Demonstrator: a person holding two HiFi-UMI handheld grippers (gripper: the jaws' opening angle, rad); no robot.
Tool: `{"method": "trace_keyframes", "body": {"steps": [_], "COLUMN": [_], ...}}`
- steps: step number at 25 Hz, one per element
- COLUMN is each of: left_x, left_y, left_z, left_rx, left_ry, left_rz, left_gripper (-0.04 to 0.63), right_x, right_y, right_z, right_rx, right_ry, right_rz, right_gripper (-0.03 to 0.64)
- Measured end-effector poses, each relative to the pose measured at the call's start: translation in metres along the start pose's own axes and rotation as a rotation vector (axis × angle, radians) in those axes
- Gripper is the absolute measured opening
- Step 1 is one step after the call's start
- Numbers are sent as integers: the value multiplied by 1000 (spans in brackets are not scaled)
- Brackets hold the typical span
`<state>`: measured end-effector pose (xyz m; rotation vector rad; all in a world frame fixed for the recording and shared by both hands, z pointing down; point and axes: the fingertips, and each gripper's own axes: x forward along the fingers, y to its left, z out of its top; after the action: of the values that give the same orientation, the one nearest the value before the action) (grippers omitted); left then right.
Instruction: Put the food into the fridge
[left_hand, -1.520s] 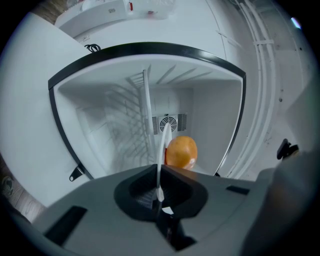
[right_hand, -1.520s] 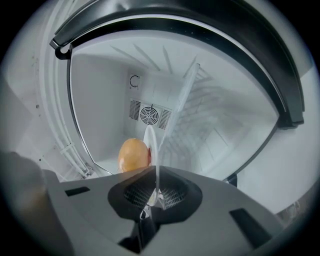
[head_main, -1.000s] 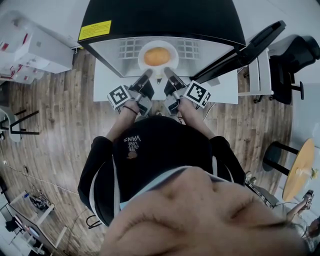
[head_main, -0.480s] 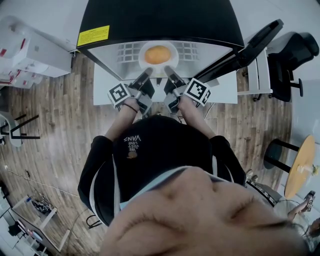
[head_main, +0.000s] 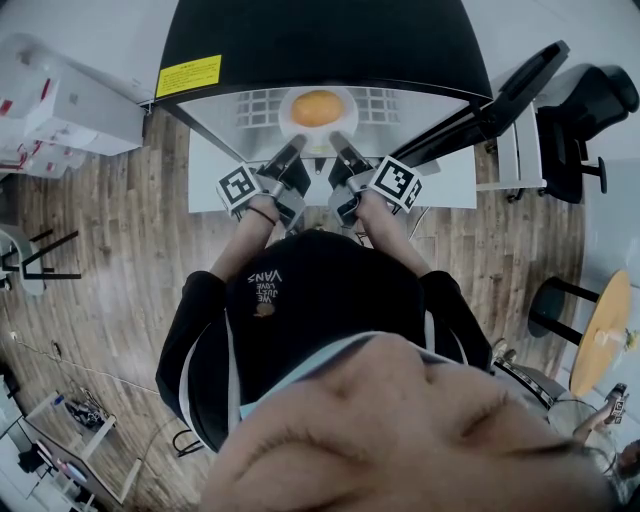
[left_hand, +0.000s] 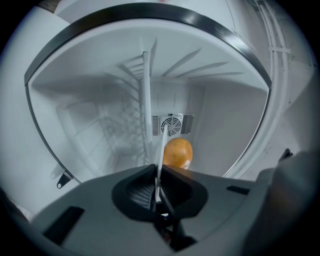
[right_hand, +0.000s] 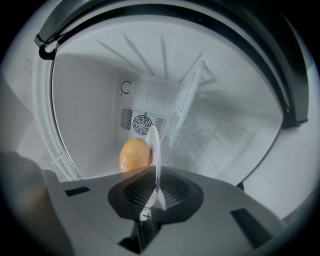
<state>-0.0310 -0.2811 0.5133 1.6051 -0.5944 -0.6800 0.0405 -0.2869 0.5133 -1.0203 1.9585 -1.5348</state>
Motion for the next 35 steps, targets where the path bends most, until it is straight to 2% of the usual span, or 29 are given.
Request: {"method": "trace_keyframes", "body": {"steps": [18,35], "left_x": [4,6], "left_y": [3,-4], "left_z": [6,8], "left_rx": [-40,-13], "left_ry": [4,11], "left_rz": [-20,-31], "left_gripper": [28,31], "right_x": [6,8], "right_y": [-4,1], "right_z": [3,10], "right_rx": [18,-15], "right_ry": [-20,-36], "right_rz": [-17,-5], "right_gripper": [23,51]}}
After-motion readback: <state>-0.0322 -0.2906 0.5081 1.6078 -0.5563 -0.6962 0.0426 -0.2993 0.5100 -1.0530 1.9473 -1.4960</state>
